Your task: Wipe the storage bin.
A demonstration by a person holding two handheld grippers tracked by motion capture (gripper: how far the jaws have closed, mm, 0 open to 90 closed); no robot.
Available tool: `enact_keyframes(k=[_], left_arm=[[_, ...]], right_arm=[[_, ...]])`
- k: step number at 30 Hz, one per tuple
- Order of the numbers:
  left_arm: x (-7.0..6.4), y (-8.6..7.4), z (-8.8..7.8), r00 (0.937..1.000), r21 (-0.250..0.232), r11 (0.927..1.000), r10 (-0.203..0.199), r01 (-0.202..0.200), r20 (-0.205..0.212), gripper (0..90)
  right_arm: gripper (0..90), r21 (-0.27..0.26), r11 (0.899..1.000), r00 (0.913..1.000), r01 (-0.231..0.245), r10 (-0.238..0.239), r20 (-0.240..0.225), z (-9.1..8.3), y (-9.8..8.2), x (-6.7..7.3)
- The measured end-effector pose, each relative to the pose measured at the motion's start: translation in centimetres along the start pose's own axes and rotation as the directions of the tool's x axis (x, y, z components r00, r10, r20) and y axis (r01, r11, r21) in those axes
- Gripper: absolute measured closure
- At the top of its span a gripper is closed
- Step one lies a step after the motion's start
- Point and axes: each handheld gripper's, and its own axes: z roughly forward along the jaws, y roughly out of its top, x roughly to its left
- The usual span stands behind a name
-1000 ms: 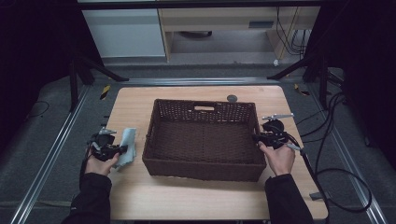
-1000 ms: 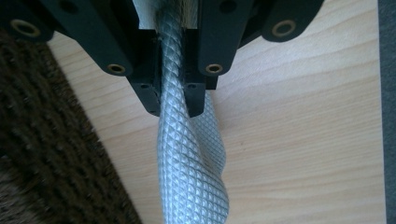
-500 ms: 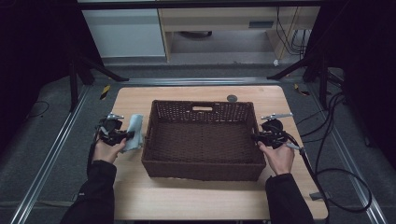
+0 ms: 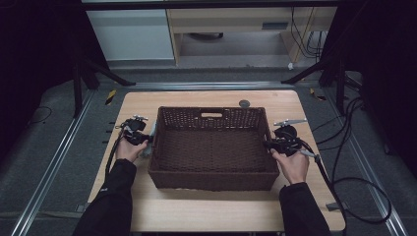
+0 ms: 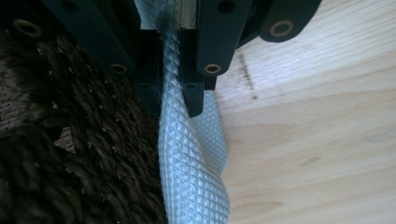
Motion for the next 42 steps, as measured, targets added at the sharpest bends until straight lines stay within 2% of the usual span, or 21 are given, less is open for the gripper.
enact_keyframes(k=[3, 5, 7, 10, 13, 16, 19, 24, 29, 32, 35, 38, 42], left_arm=[[-0.4, 0.4, -0.7, 0.9996, -0.034, 0.9991, 0.025, -0.025, 0.008, 81.4], [-0.6, 0.7, -1.7, 0.9992, -0.076, 0.9964, 0.038, -0.037, 0.01, 81.5], [-0.7, 1.2, -2.9, 0.9986, -0.092, 0.9945, 0.052, -0.051, 0.01, 81.5], [-1.0, 2.2, -4.7, 0.997, -0.13, 0.9887, 0.077, -0.075, 0.01, 81.6], [-1.2, 2.8, -5.7, 0.9957, -0.16, 0.9829, 0.092, -0.091, 0.004, 81.6], [-1.2, 3.0, -5.7, 0.9942, -0.141, 0.9842, 0.107, -0.107, -0.008, 81.6], [-0.9, 2.5, -4.7, 0.9955, -0.106, 0.9899, 0.095, -0.094, 0.006, 81.6], [-1.1, 0.4, -2.4, 0.996, -0.051, 0.9959, 0.077, -0.075, 0.045, 81.7], [-1.2, -1.5, -1.2, 0.9958, 0.003, 0.9977, 0.068, -0.068, 0.061, 81.8], [-1.1, -1.8, -1.5, 0.9954, 0.001, 0.9978, 0.066, -0.066, 0.07, 81.8], [-1.3, -1.4, -2.6, 0.995, -0.035, 0.9967, 0.075, -0.073, 0.065, 81.8], [-2.0, -0.9, -4.1, 0.9929, -0.077, 0.9915, 0.109, -0.105, 0.049, 81.8], [-3.0, -0.2, -6.3, 0.9881, -0.13, 0.9804, 0.152, -0.148, 0.024, 81.8]], right_arm=[[71.3, 0.0, 1.0, 1.0, -0.001, 0.001, -0.001, 0.0, 0.0, 0.0], [71.3, -0.001, 1.0, 1.0, -0.001, 0.001, -0.004, 0.0, 0.0, 0.0], [71.3, -0.002, 1.0, 1.0, -0.002, 0.002, -0.005, 0.0, 0.0, 0.0], [71.2, -0.002, 1.0, 1.0, -0.003, 0.003, -0.005, 0.0, 0.0, 0.0], [71.3, -0.002, 1.0, 1.0, -0.005, 0.005, -0.005, 0.0, 0.0, 0.0], [71.2, -0.002, 1.0, 1.0, -0.005, 0.005, -0.004, 0.0, 0.0, 0.0], [71.2, -0.002, 1.0, 1.0, -0.005, 0.005, -0.005, 0.0, 0.0, 0.0], [71.3, -0.002, 1.0, 1.0, -0.005, 0.005, -0.004, 0.0, 0.0, 0.0], [71.3, -0.002, 1.0, 1.0, -0.006, 0.006, -0.004, 0.0, 0.0, 0.0], [71.3, -0.002, 1.0, 1.0, -0.006, 0.006, -0.004, 0.0, 0.0, 0.0], [71.3, -0.004, 1.0, 1.0, -0.005, 0.005, -0.003, 0.0, 0.0, 0.0], [71.3, -0.003, 1.0, 1.0, -0.005, 0.005, -0.004, 0.0, 0.0, 0.0], [71.2, -0.003, 1.0, 1.0, -0.003, 0.003, -0.003, 0.0, 0.0, 0.0]])
